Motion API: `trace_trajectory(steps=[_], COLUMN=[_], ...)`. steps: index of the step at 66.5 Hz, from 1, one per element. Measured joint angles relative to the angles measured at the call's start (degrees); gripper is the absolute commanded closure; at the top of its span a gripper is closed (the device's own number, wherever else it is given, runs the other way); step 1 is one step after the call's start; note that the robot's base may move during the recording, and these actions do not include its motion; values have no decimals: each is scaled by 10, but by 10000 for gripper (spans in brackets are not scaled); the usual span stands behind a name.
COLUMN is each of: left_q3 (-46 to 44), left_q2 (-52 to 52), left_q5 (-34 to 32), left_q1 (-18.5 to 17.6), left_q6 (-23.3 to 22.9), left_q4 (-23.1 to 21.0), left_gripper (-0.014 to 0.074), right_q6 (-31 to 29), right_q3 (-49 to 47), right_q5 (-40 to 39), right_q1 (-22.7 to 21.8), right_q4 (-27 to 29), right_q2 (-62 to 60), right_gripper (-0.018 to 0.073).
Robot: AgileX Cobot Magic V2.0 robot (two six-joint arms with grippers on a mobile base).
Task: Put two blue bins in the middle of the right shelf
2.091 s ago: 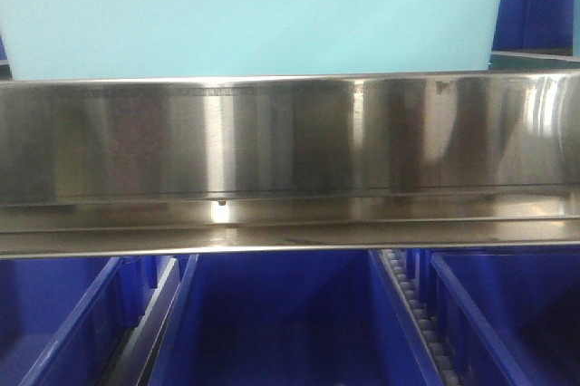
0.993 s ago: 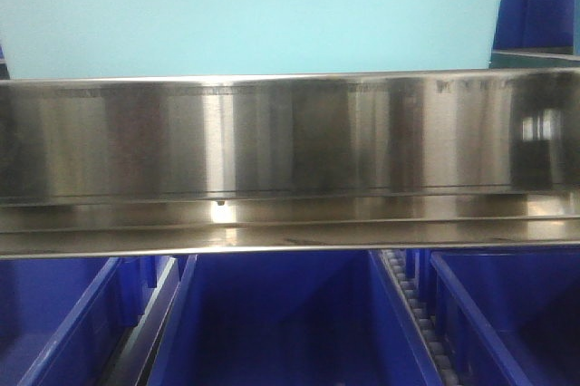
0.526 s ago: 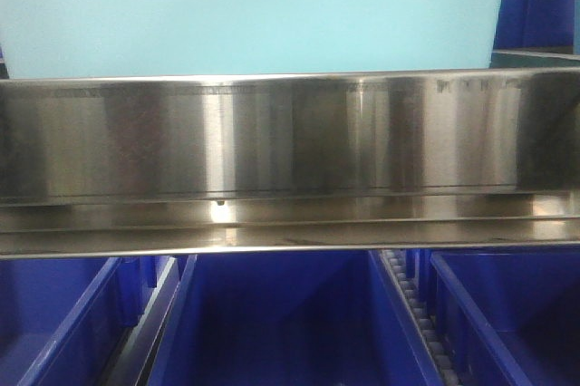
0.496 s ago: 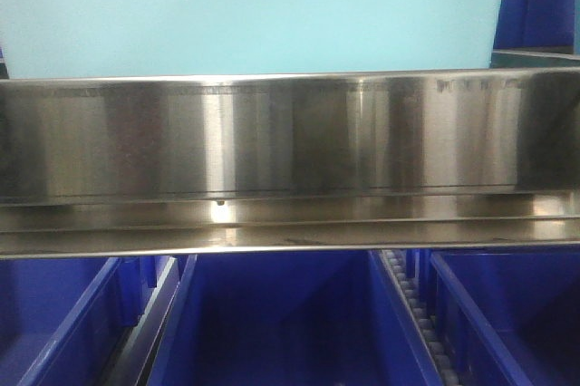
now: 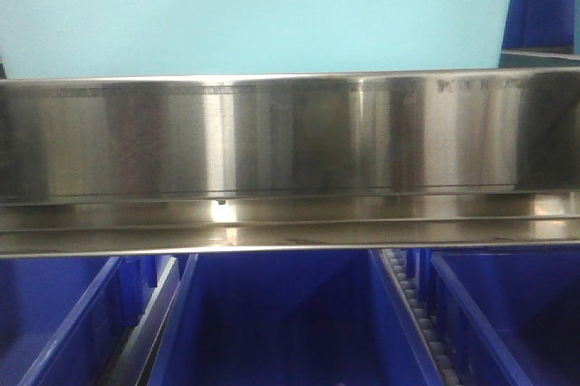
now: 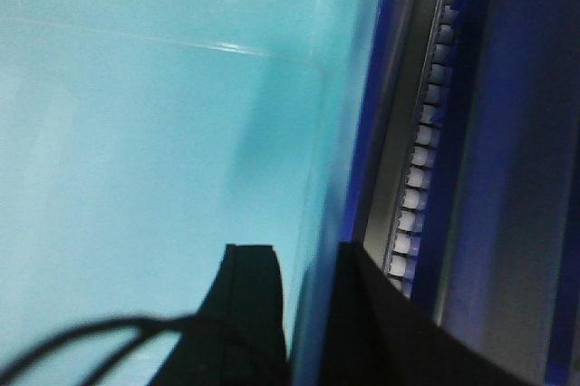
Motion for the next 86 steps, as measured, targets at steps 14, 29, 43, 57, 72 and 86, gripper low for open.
trace_trajectory(steps=[14,29,43,57,72,86], left_q3=[0,-37,-127,-195,-203,-203], left_q2=[-10,-62,-90,-103,-105,-105], left_q5=[3,7,16,16,16,17], left_q1=[0,-3,-7,-12,-12,-13], left_q6=[-5,-18,-24,-25,-26,-26], left_q4=[-2,-1,0,-7,-18,-18], left_gripper=[707,707,707,707,707,707], right_q6=[5,10,12,12,12,12], right_q3=[0,-3,-52,-124,-148,-148], right_q5=[7,7,7,12,30,32], right_q1=[0,0,0,0,0,0], right_q4=[0,0,-2,-13,-19,-19], right_q2=[-19,-80,-124,-145,-147,-147], right_gripper=[711,711,711,711,711,711])
